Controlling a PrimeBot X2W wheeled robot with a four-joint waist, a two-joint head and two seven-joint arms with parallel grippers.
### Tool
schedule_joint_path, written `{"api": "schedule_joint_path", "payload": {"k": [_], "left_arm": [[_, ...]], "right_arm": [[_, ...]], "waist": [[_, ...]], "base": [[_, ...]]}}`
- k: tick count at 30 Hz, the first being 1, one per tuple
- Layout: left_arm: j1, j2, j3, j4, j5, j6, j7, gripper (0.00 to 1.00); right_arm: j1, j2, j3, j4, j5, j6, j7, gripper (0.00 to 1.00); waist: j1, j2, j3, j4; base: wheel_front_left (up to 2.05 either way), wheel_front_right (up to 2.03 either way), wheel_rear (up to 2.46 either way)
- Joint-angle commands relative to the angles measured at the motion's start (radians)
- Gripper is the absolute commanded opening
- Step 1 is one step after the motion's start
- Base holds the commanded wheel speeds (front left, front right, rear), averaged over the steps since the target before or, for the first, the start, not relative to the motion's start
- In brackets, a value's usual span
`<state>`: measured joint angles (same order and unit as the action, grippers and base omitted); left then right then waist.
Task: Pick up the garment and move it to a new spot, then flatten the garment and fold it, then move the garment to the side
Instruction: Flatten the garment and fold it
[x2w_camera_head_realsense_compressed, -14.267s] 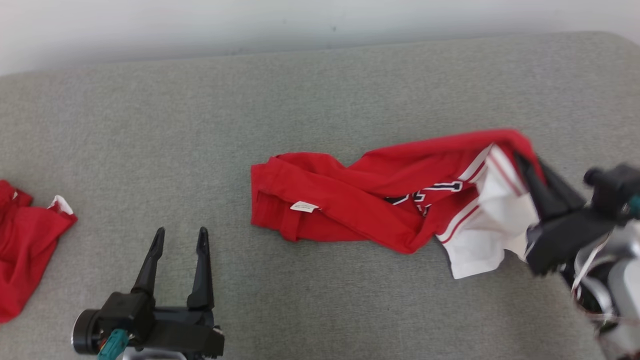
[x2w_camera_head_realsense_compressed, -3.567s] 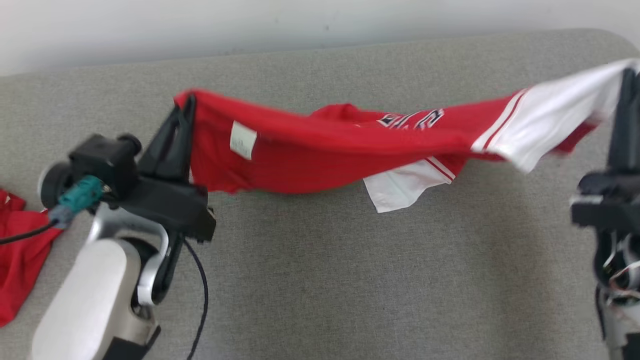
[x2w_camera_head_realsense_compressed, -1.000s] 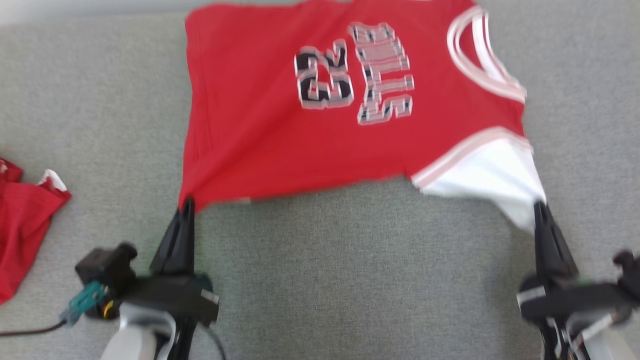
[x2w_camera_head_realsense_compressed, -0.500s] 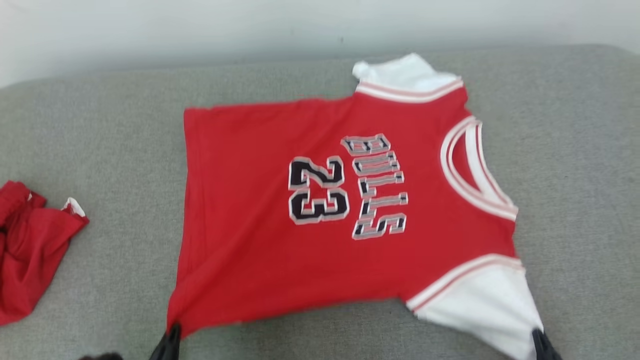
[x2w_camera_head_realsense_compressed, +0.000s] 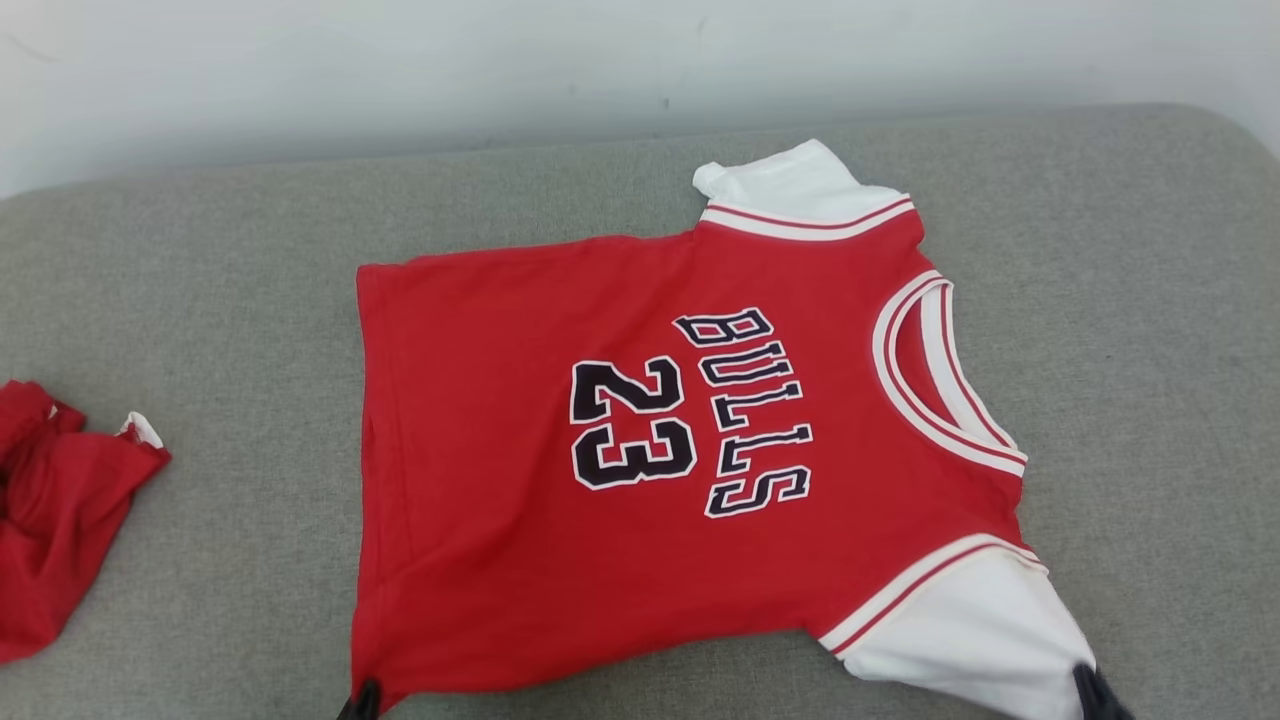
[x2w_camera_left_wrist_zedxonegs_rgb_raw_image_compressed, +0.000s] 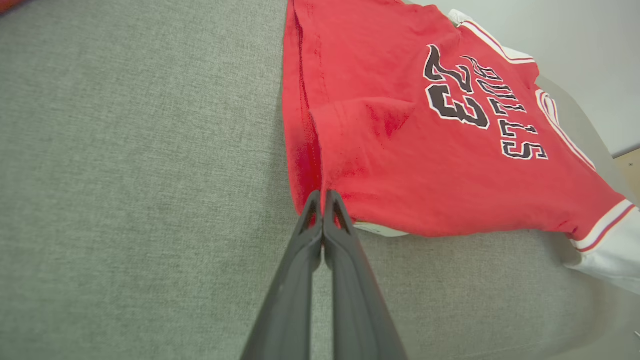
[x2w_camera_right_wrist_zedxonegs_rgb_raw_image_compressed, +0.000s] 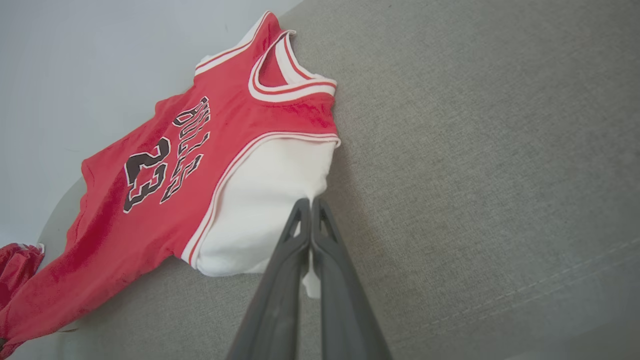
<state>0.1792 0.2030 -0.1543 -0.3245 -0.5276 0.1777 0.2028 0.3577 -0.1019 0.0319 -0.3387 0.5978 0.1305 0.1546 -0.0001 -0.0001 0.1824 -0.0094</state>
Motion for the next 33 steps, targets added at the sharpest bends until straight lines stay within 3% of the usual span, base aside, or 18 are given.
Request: {"api": "schedule_joint_path", "payload": {"k": [1, 14, 23, 33], "left_arm": [[-0.023, -0.006, -0.003, -0.007, -0.016, -0.002, 0.005, 0.00], [-0.272, -0.039, -0.017, 0.070, -0.044, -0.019, 0.045, 0.00], [-0.458, -0.055, 0.014, 0.257, -0.051, -0.015, 0.013, 0.00], [-0.598, -0.077, 0.011, 0.448, -0.045, -0.039, -0.061, 0.00]], "right_arm": [[-0.031, -0.006, -0.004, -0.013, 0.003, 0.000, 0.005, 0.00], [-0.305, -0.070, -0.009, 0.030, 0.036, 0.000, 0.018, 0.00], [-0.569, -0.140, 0.068, 0.253, 0.054, 0.000, 0.013, 0.00], [-0.800, -0.205, 0.194, 0.498, 0.093, 0.000, -0.036, 0.00]], "waist": [[0.0001, 0.0001, 0.012, 0.000], [0.0001, 0.0001, 0.070, 0.001], [0.0001, 0.0001, 0.104, -0.005], [0.0001, 0.0001, 0.153, 0.011]], "base": [[0.00, 0.00, 0.00], [0.00, 0.00, 0.00], [0.00, 0.00, 0.00], [0.00, 0.00, 0.00]]}}
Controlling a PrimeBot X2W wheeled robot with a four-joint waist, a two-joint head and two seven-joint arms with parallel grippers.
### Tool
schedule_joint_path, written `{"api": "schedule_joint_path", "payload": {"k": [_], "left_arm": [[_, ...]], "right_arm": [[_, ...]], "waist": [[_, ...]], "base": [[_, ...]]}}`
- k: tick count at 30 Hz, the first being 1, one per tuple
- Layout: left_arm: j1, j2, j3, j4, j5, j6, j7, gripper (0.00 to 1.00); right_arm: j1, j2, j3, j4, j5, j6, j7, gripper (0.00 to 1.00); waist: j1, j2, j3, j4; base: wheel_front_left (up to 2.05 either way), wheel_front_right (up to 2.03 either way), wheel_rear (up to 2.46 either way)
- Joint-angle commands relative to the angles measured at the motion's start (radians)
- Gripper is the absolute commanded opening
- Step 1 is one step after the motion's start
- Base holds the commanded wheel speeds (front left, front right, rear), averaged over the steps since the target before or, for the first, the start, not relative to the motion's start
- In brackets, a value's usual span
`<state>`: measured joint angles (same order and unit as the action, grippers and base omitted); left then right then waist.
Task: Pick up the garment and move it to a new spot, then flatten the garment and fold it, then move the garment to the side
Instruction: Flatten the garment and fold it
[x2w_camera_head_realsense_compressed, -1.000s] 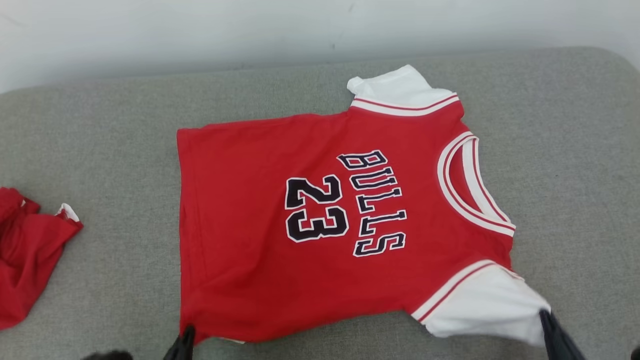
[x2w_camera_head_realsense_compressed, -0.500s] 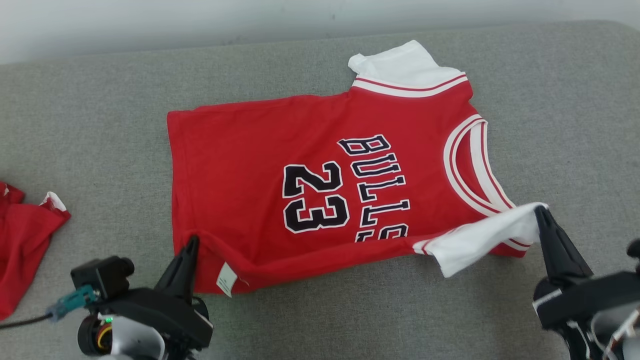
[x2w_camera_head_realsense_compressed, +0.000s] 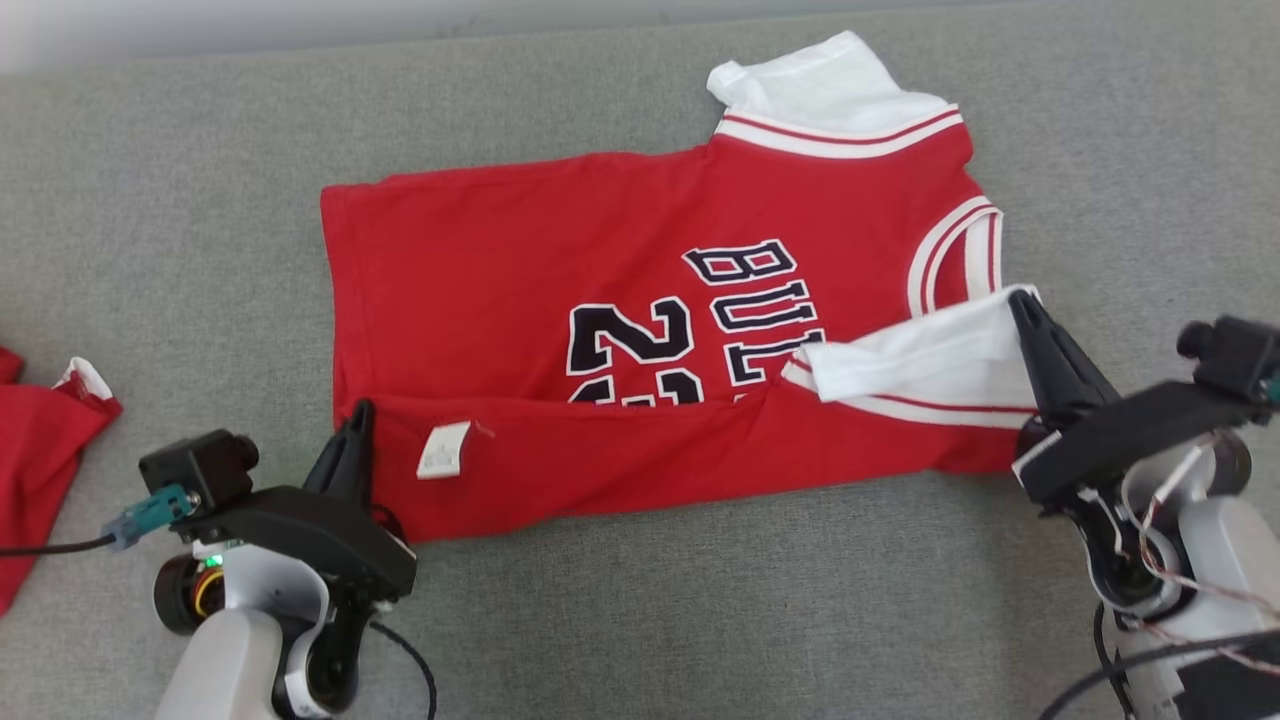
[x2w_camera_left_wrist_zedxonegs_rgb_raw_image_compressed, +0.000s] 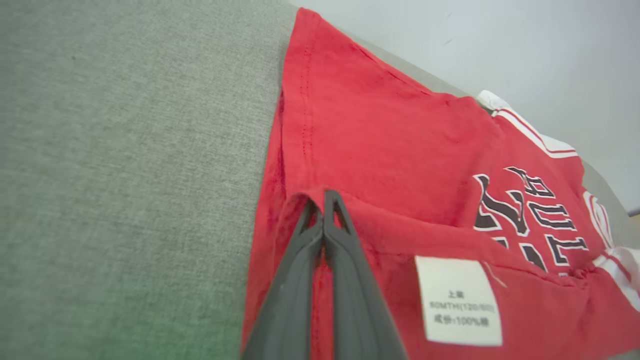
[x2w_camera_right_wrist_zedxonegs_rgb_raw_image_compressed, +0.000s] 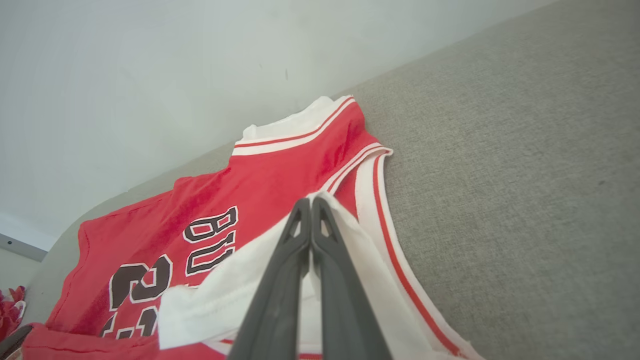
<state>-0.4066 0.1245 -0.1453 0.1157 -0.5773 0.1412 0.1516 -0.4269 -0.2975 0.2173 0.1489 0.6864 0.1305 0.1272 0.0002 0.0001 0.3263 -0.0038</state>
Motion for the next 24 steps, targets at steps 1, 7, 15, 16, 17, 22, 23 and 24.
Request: {"api": "schedule_joint_path", "payload": {"k": [1, 7, 15, 16, 17, 22, 23, 24], "left_arm": [[-0.022, 0.000, 0.002, 0.021, 0.008, -0.004, -0.016, 0.00], [-0.063, -0.005, -0.005, 0.068, 0.027, 0.002, -0.059, 0.00], [-0.081, -0.023, -0.013, 0.096, -0.015, -0.030, -0.074, 0.00], [-0.081, -0.023, -0.013, 0.096, -0.015, -0.030, -0.074, 0.00], [-0.082, -0.025, -0.015, 0.098, -0.022, -0.034, -0.078, 0.04], [-0.069, -0.013, -0.019, 0.093, -0.006, -0.035, -0.103, 1.00], [-0.064, -0.009, -0.018, 0.085, 0.004, -0.032, -0.117, 1.00], [-0.061, -0.007, -0.014, 0.074, 0.015, -0.023, -0.133, 1.00]], "right_arm": [[-0.034, -0.014, 0.022, 0.030, 0.009, 0.000, -0.018, 0.00], [-0.131, -0.049, 0.095, 0.127, 0.028, 0.000, -0.071, 0.00], [-0.208, -0.070, 0.162, 0.241, 0.071, 0.000, -0.136, 0.00], [-0.208, -0.070, 0.162, 0.241, 0.071, 0.000, -0.136, 0.00], [-0.213, -0.070, 0.167, 0.250, 0.075, 0.000, -0.147, 0.40], [-0.211, -0.064, 0.171, 0.244, 0.136, 0.000, -0.218, 1.00], [-0.206, -0.068, 0.173, 0.236, 0.145, 0.000, -0.233, 1.00], [-0.200, -0.073, 0.173, 0.228, 0.155, 0.000, -0.246, 1.00]], "waist": [[-0.0002, -0.0001, 0.014, 0.007], [-0.0002, -0.0001, 0.039, 0.019], [-0.0002, -0.0001, 0.050, 0.031], [-0.0002, -0.0001, 0.050, 0.031], [-0.0002, -0.0001, 0.049, 0.031], [-0.0002, -0.0001, 0.044, 0.027], [-0.0002, -0.0001, 0.043, 0.024], [-0.0002, -0.0001, 0.042, 0.022]], "base": [[0.00, 0.00, 0.00], [0.00, 0.00, 0.00], [0.00, 0.00, 0.00], [0.00, 0.00, 0.00], [0.00, 0.00, 0.00], [0.00, 0.00, 0.00], [0.00, 0.00, 0.00], [0.00, 0.00, 0.00]]}}
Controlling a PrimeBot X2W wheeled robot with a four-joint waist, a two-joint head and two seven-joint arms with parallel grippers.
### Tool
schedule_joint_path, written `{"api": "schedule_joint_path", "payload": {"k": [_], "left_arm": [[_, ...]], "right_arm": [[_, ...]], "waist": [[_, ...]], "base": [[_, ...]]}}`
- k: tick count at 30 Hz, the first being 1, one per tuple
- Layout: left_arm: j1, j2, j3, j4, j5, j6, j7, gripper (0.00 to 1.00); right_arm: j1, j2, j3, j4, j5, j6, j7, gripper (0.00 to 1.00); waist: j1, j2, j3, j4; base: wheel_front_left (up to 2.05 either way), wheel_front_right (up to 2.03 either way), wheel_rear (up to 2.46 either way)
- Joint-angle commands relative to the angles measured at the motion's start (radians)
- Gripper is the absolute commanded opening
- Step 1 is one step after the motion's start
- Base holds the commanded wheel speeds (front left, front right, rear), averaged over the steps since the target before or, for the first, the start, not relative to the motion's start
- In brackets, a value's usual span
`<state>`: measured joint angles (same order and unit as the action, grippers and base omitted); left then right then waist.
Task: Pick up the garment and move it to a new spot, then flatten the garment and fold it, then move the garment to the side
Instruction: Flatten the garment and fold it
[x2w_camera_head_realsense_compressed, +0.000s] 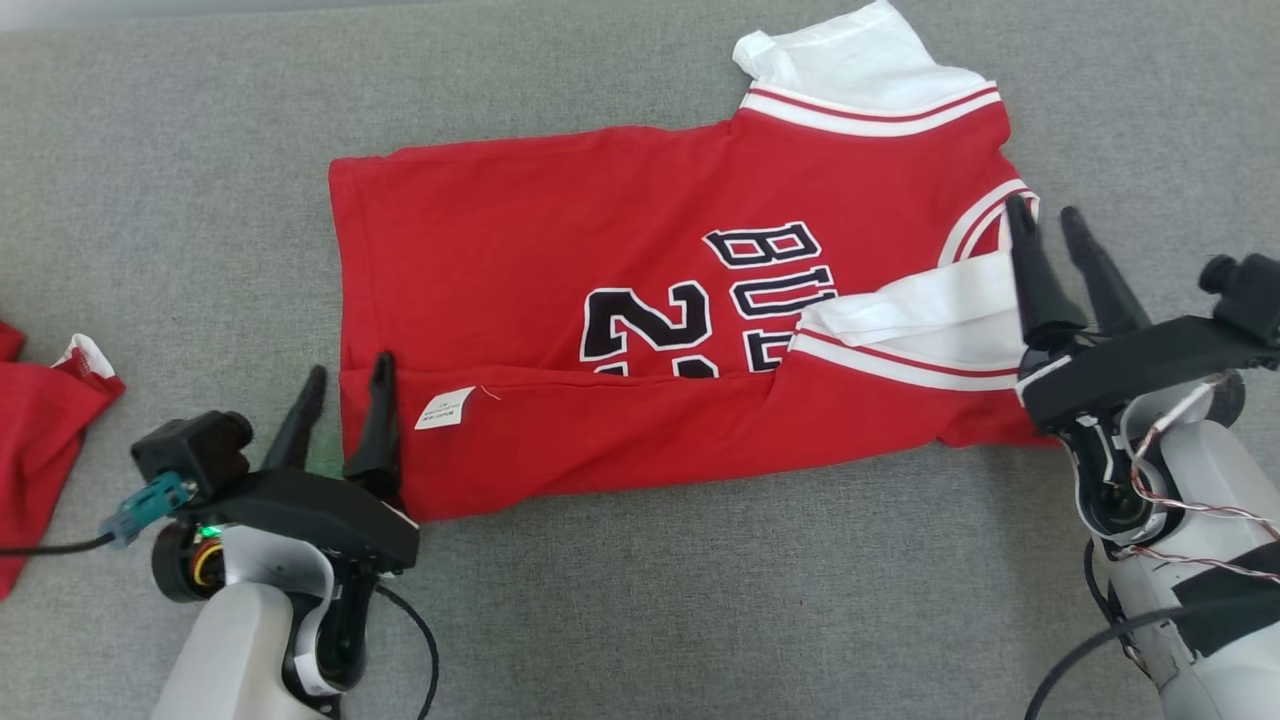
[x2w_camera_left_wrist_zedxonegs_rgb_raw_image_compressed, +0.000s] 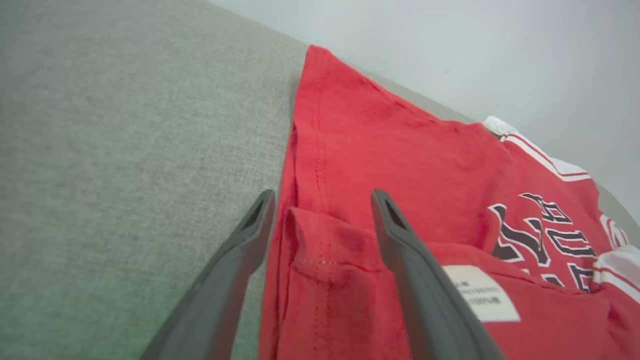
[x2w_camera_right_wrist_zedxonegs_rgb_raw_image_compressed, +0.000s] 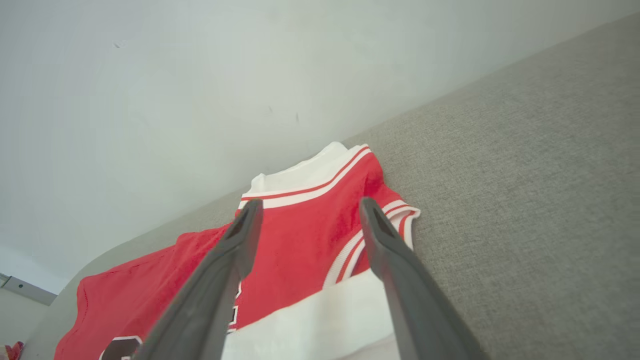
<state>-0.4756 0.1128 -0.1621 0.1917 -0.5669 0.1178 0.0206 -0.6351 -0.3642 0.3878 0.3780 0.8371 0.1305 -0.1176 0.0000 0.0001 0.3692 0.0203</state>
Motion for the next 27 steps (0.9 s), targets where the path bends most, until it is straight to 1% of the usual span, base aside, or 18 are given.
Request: {"api": "schedule_joint_path", "payload": {"k": [1, 3, 7, 12, 15, 19, 22, 27], "left_arm": [[0.015, 0.008, 0.003, -0.010, 0.015, 0.006, -0.013, 1.00], [0.029, 0.011, 0.005, -0.039, 0.038, 0.016, -0.054, 1.00], [0.062, 0.022, 0.002, -0.104, 0.087, 0.042, -0.126, 1.00], [0.122, 0.039, -0.016, -0.180, 0.167, 0.077, -0.205, 1.00], [0.168, 0.044, -0.034, -0.220, 0.205, 0.086, -0.236, 1.00], [0.236, 0.057, -0.052, -0.247, 0.245, 0.102, -0.257, 1.00], [0.283, 0.066, -0.057, -0.248, 0.267, 0.113, -0.264, 1.00], [0.349, 0.085, -0.076, -0.230, 0.286, 0.113, -0.260, 1.00]], "right_arm": [[0.013, -0.010, 0.000, -0.011, 0.007, 0.000, -0.019, 1.00], [0.027, -0.024, -0.010, -0.031, -0.001, 0.000, -0.066, 1.00], [0.066, -0.032, -0.066, -0.076, -0.079, 0.000, -0.131, 1.00], [0.163, 0.009, -0.175, -0.186, -0.233, 0.000, -0.149, 1.00], [0.247, 0.050, -0.229, -0.275, -0.332, 0.000, -0.148, 1.00], [0.354, 0.082, -0.241, -0.355, -0.434, 0.000, -0.149, 1.00], [0.426, 0.099, -0.241, -0.384, -0.480, 0.000, -0.149, 1.00], [0.544, 0.129, -0.234, -0.416, -0.532, 0.000, -0.140, 1.00]], "waist": [[0.0000, -0.0001, -0.003, -0.004], [0.0000, -0.0001, -0.007, -0.006], [0.0000, -0.0001, -0.020, -0.007], [0.0000, -0.0001, -0.051, -0.009], [0.0000, -0.0001, -0.073, -0.009], [0.0000, -0.0001, -0.103, -0.009], [0.0000, -0.0001, -0.129, -0.009], [0.0000, -0.0001, -0.183, -0.010]], "base": [[0.00, 0.00, 0.00], [0.00, 0.00, 0.00], [0.00, 0.00, 0.00], [0.00, 0.00, 0.00], [0.00, 0.00, 0.00], [0.00, 0.00, 0.00], [0.00, 0.00, 0.00], [0.00, 0.00, 0.00]]}}
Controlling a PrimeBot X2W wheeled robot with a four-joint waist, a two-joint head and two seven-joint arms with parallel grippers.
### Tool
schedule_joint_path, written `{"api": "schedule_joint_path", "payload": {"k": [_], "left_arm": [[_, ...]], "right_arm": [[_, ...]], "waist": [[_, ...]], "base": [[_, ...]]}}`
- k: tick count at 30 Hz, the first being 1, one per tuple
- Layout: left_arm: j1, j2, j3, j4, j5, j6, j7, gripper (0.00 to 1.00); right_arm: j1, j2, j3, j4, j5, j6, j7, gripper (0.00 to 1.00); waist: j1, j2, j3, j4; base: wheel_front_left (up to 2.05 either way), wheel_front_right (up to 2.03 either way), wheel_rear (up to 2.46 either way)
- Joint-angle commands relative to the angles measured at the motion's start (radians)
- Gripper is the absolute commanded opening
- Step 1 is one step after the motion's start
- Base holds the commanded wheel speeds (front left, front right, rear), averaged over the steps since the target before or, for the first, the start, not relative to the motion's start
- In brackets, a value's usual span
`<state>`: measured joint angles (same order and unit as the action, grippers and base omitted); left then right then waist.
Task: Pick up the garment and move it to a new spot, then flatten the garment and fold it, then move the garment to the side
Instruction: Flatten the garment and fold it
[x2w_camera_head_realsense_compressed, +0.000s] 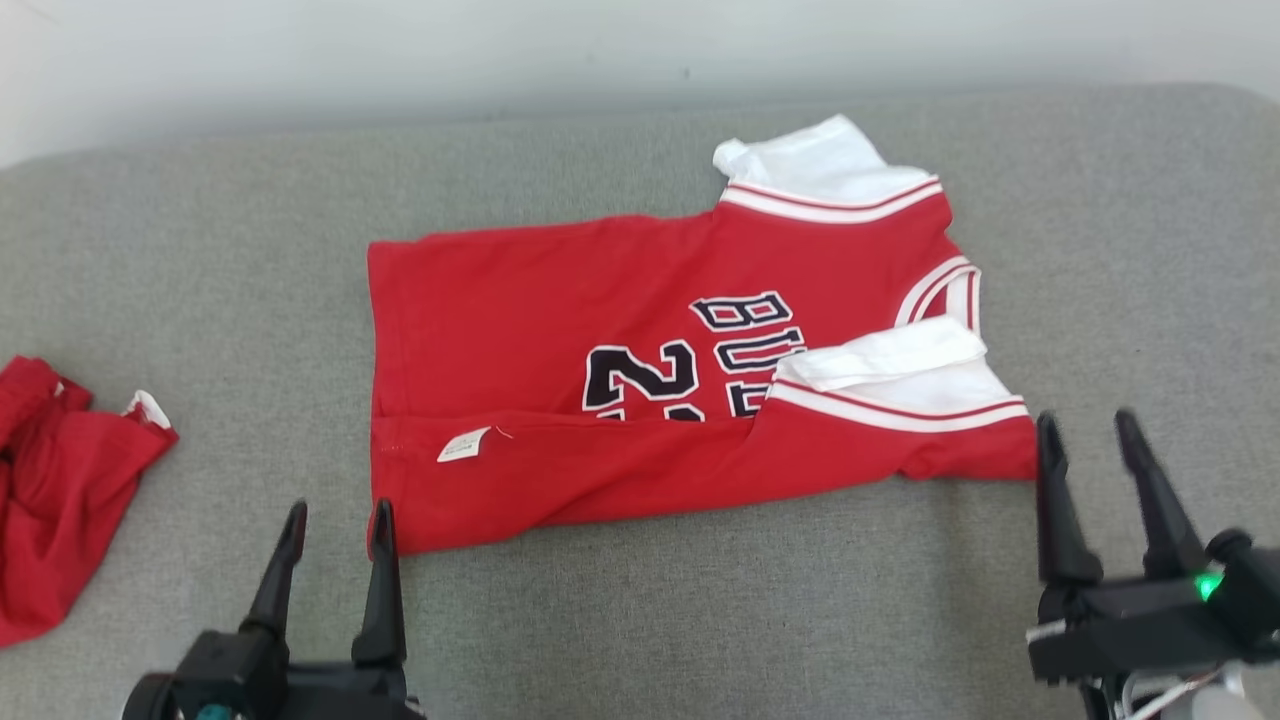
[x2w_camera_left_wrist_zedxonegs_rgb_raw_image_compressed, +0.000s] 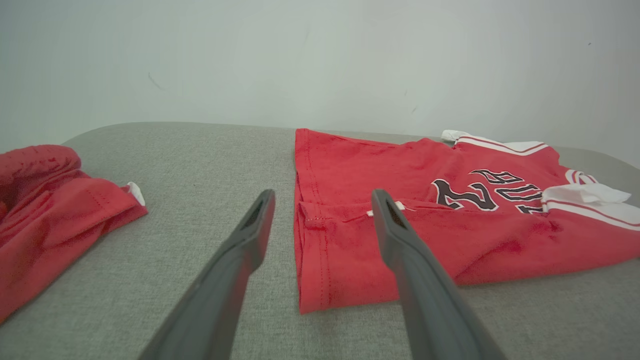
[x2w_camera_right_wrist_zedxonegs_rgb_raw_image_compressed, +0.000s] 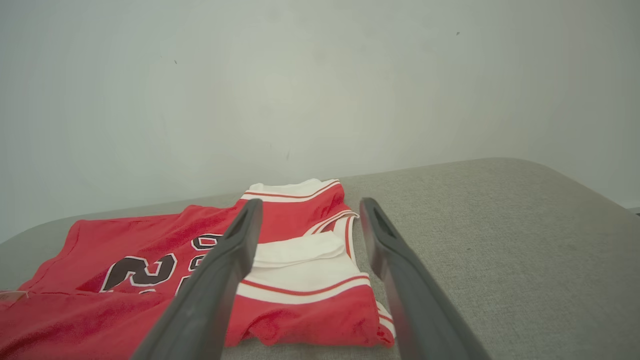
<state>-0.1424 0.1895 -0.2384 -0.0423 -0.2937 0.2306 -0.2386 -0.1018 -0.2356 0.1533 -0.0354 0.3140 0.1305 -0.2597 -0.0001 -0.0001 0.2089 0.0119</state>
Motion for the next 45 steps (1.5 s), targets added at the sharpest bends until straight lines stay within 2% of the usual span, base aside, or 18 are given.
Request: {"api": "schedule_joint_path", "payload": {"k": [1, 12, 25, 33, 39, 45], "left_arm": [[0.024, 0.008, -0.002, 0.004, 0.011, 0.002, 0.003, 1.00], [0.066, 0.030, -0.013, 0.002, 0.017, 0.014, 0.022, 1.00], [-0.033, 0.032, -0.057, 0.017, 0.051, -0.001, 0.038, 1.00], [-0.160, -0.007, -0.113, 0.118, 0.054, -0.034, 0.094, 1.00], [-0.204, -0.041, -0.115, 0.195, 0.032, -0.024, 0.108, 1.00], [-0.199, -0.061, -0.101, 0.223, 0.000, -0.003, 0.124, 1.00]], "right_arm": [[0.026, 0.005, 0.001, -0.009, -0.010, 0.000, 0.005, 1.00], [0.136, 0.015, -0.009, -0.057, -0.028, 0.000, 0.058, 1.00], [0.111, 0.002, -0.028, -0.081, -0.037, 0.000, 0.110, 1.00], [0.008, -0.071, -0.031, 0.032, -0.035, 0.000, 0.146, 1.00], [-0.067, -0.114, -0.013, 0.154, -0.018, 0.000, 0.146, 1.00], [-0.121, -0.126, 0.009, 0.250, -0.001, 0.000, 0.143, 1.00]], "waist": [[0.0001, 0.0001, -0.029, -0.003], [0.0001, 0.0001, -0.075, -0.007], [0.0001, 0.0001, -0.036, 0.014], [0.0001, 0.0001, 0.037, 0.041], [0.0001, 0.0001, 0.088, 0.061], [0.0001, 0.0001, 0.124, 0.074]], "base": [[0.00, 0.00, 0.00], [0.00, 0.00, 0.00], [0.00, 0.00, 0.00], [0.00, 0.00, 0.00], [0.00, 0.00, 0.00], [0.00, 0.00, 0.00]]}}
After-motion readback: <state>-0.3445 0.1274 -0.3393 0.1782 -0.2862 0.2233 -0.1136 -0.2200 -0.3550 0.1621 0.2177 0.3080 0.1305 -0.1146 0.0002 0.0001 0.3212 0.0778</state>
